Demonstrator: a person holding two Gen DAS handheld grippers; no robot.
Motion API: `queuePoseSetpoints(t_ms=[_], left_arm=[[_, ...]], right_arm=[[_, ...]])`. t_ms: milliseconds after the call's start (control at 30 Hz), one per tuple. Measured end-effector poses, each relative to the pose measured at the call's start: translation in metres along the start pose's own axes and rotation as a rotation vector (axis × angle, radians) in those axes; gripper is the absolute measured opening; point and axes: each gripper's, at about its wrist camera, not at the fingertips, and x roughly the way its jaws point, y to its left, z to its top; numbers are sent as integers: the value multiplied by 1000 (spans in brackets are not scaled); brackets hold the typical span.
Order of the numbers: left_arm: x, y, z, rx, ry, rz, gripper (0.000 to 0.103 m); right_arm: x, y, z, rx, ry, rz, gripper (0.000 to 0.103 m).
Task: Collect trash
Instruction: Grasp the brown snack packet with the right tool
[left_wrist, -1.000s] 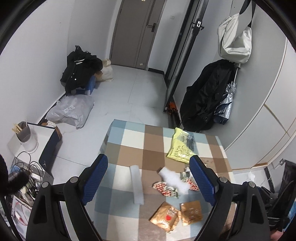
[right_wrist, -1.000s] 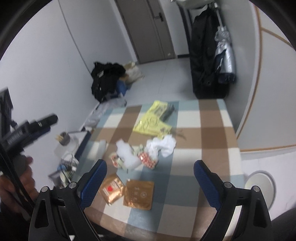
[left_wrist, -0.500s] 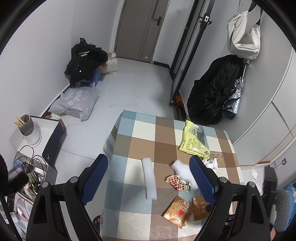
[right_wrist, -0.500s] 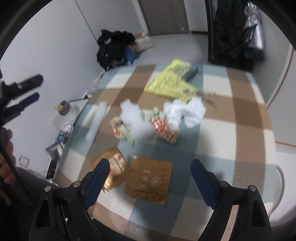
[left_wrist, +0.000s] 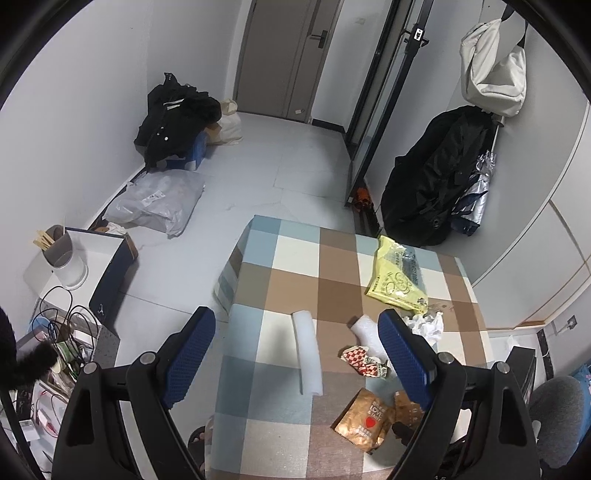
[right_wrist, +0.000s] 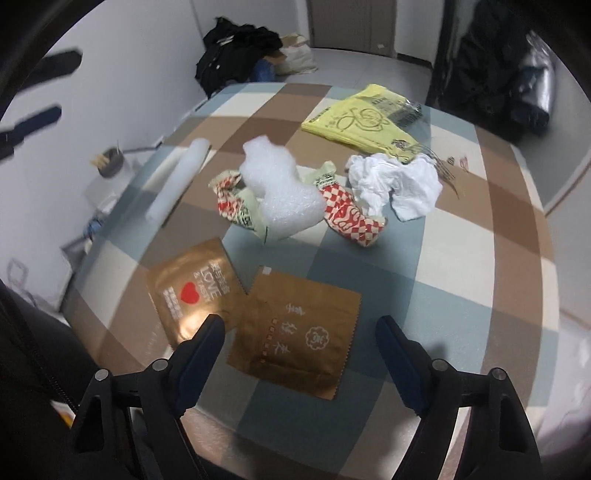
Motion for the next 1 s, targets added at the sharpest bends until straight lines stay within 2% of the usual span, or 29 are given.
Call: queuePoseSetpoints(t_ms=[100, 167, 233, 267, 400, 467, 567, 733, 867, 1000], left_arm=[[2, 2, 0, -9, 6, 4, 88], [2, 2, 0, -12, 8, 5, 88], [2, 2, 0, -15, 10, 1, 88], [3, 2, 0, -15, 10, 2, 88], [4, 1, -2, -8, 15, 12, 88], [6, 1, -3, -10, 20, 16, 88], [6, 3, -4, -19, 22, 27, 88], [5, 5, -5, -36, 19, 34, 88], [5, 5, -6, -59, 20, 0, 87], [4, 3, -7, -42, 12, 6, 88]], right_arm=[[0, 2, -1, -30, -1, -25, 81], [-2, 2, -3, -52, -5, -54, 69], [-4, -1, -3, -52, -7, -46, 63], [-4, -3, -3, -46, -9, -52, 56], [-6, -8, -4, -38, -11, -48, 50], [-8, -6, -6, -47, -15, -45, 44], [-9, -3, -8, -60, -21, -49, 41], [-12, -6, -8, -27, -35, -22, 30], [-21, -8, -5, -19, -54, 5, 17], [-23, -13, -5, 21, -54, 50, 13]])
